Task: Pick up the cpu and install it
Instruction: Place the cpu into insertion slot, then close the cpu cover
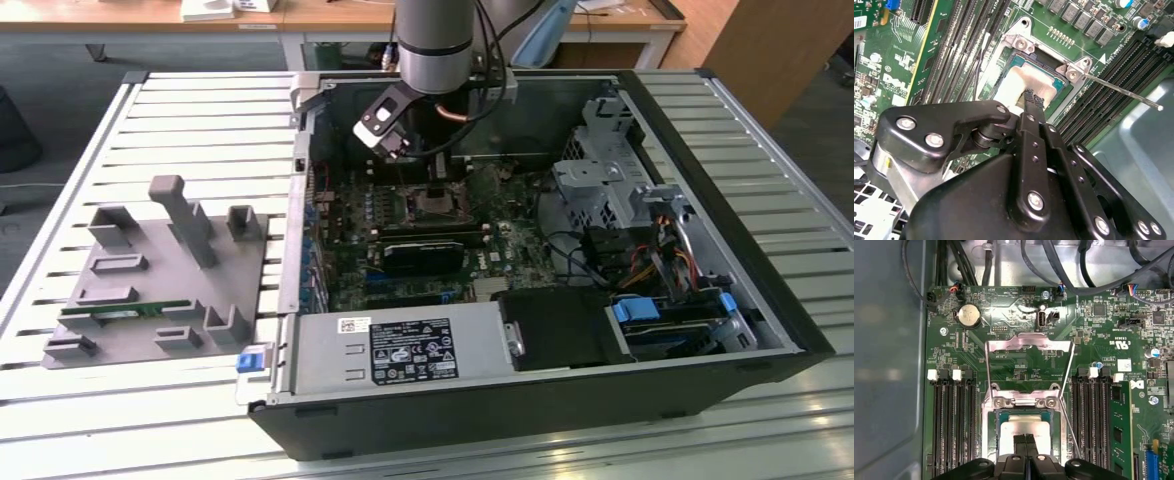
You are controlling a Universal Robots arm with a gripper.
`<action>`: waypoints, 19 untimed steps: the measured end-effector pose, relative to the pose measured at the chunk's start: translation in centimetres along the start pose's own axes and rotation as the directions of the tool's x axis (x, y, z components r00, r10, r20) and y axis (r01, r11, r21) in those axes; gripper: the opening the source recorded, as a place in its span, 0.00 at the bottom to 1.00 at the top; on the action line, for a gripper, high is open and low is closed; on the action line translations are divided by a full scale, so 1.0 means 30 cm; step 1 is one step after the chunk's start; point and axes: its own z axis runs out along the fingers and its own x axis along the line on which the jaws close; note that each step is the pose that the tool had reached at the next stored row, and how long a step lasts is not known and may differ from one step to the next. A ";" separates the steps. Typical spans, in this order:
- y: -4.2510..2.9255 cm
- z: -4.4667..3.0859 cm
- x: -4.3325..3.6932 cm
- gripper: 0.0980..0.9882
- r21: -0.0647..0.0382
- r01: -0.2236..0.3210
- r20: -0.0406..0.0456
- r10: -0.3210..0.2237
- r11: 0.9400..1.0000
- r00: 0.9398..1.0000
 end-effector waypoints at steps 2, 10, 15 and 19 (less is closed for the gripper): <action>0.000 -0.005 0.000 0.01 0.000 0.000 0.000 0.000 1.000 1.000; 0.001 -0.021 0.000 0.01 0.000 0.000 0.000 0.000 1.000 1.000; 0.002 -0.033 -0.001 0.01 0.000 0.000 0.000 0.000 1.000 1.000; 0.003 -0.044 -0.001 0.01 0.000 0.000 0.000 0.000 1.000 1.000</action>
